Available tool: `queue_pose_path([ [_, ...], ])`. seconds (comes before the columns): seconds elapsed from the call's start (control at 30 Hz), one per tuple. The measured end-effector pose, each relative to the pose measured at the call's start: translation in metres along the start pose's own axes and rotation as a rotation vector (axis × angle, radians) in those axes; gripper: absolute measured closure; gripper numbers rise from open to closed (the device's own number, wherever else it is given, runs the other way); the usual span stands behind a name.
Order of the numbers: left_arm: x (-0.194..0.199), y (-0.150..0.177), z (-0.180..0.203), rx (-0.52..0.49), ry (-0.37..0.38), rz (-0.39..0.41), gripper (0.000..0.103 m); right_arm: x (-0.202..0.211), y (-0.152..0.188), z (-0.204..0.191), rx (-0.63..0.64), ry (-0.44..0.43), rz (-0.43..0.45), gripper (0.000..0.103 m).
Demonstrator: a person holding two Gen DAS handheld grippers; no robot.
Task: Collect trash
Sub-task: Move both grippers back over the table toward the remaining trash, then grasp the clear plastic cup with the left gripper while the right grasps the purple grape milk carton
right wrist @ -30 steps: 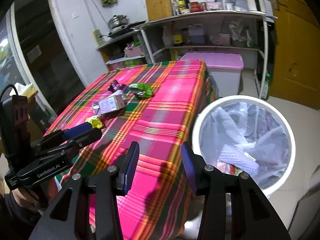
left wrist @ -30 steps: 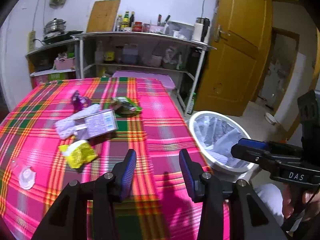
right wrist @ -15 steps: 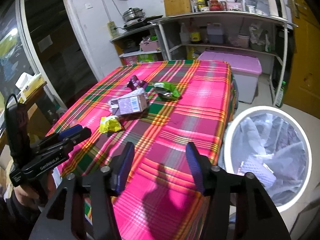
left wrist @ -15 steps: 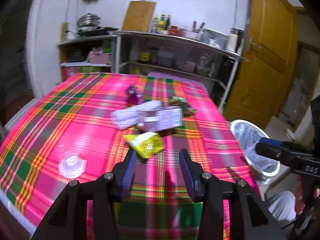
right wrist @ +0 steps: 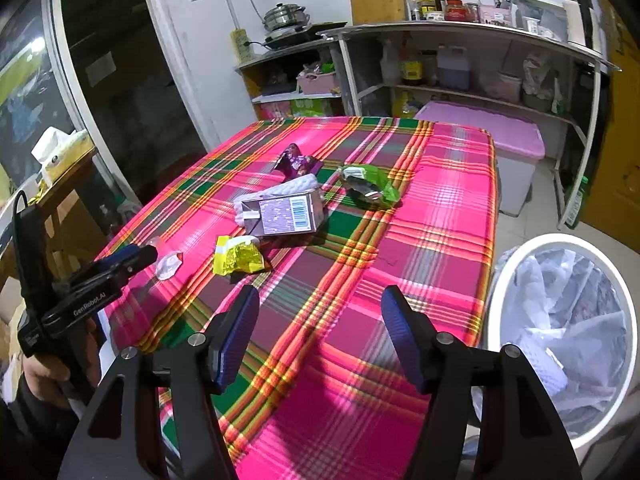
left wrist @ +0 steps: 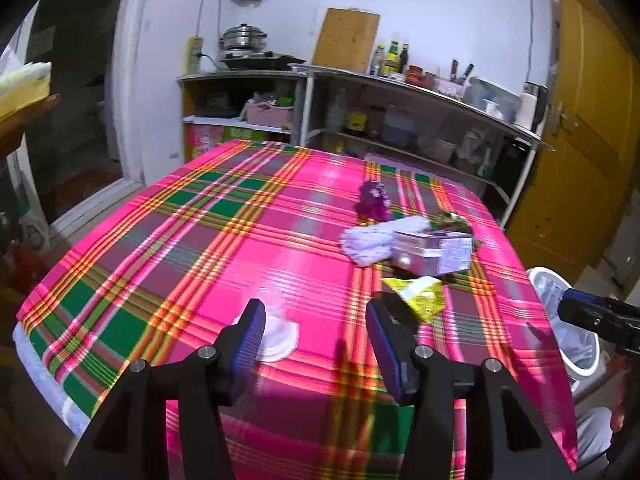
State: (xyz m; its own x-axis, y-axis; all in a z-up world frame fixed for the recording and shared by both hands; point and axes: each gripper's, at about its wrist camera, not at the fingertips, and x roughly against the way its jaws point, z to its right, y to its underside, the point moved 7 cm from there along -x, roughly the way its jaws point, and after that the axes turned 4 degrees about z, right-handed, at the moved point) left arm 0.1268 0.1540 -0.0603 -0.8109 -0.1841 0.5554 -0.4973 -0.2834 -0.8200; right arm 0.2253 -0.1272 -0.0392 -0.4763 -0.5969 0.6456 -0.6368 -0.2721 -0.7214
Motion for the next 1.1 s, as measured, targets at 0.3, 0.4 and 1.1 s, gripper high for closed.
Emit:
queue_pose_path([
  [0.3, -0.017, 0.005, -0.021, 0.027, -0.029, -0.036, 0.049, -0.022, -0.008, -0.015, 0.045, 0.001, -0.019, 0.035],
  [0.4, -0.022, 0.007, -0.023, 0.033, -0.037, -0.046, 0.049, -0.032, -0.012, -0.020, 0.062, -0.001, -0.025, 0.035],
  [1.1, -0.043, 0.007, -0.024, 0.029, 0.007, -0.069, 0.065, -0.076, -0.038, -0.031, 0.235, 0.079, -0.040, 0.035],
])
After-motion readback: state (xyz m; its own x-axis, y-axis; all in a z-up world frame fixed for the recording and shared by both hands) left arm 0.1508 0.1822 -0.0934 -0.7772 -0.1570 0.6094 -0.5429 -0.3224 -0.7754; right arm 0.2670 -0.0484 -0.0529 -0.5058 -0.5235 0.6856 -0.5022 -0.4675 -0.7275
